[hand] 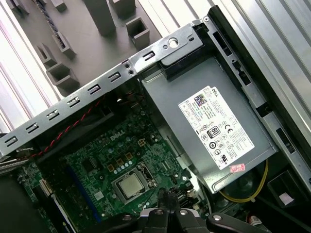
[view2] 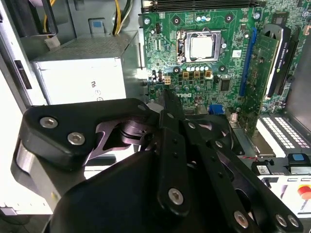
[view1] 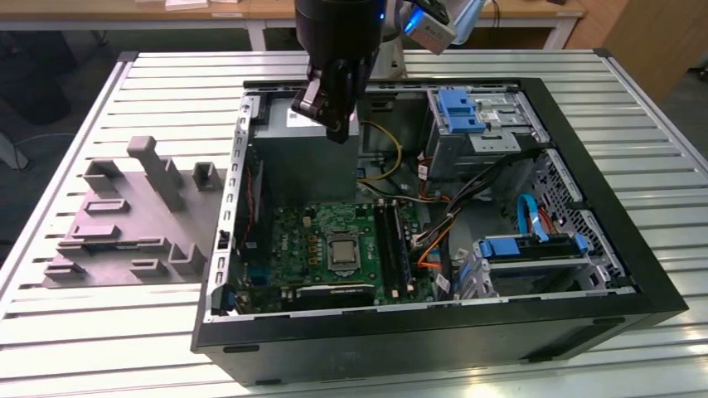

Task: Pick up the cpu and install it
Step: 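Install the first cpu locking lever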

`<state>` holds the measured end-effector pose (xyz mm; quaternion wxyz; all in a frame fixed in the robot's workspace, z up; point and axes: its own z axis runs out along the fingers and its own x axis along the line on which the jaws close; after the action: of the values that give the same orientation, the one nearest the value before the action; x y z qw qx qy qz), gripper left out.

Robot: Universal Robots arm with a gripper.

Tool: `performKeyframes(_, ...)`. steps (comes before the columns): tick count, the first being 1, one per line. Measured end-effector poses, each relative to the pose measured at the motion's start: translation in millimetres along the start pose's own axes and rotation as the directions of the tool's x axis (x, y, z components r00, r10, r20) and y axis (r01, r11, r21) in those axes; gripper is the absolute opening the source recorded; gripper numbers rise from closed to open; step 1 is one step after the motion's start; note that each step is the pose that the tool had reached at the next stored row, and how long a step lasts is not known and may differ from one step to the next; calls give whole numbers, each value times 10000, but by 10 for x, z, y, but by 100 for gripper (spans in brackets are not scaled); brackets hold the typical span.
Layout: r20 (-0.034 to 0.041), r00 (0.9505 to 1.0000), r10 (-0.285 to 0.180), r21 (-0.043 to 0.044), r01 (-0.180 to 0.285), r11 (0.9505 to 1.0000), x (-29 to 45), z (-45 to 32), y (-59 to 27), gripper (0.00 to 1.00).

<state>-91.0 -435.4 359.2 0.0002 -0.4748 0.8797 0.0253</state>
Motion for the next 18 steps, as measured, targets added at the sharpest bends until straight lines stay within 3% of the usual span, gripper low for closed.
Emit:
performKeyframes(10,1,10000,-4,-1,4,10000,6,2,-4,11)
performKeyframes(14,-1,10000,-10,0,10,10000,73,11,-48,11)
performKeyframes(18,-18,9993,-385,-10,385,9993,87,40,-58,11)
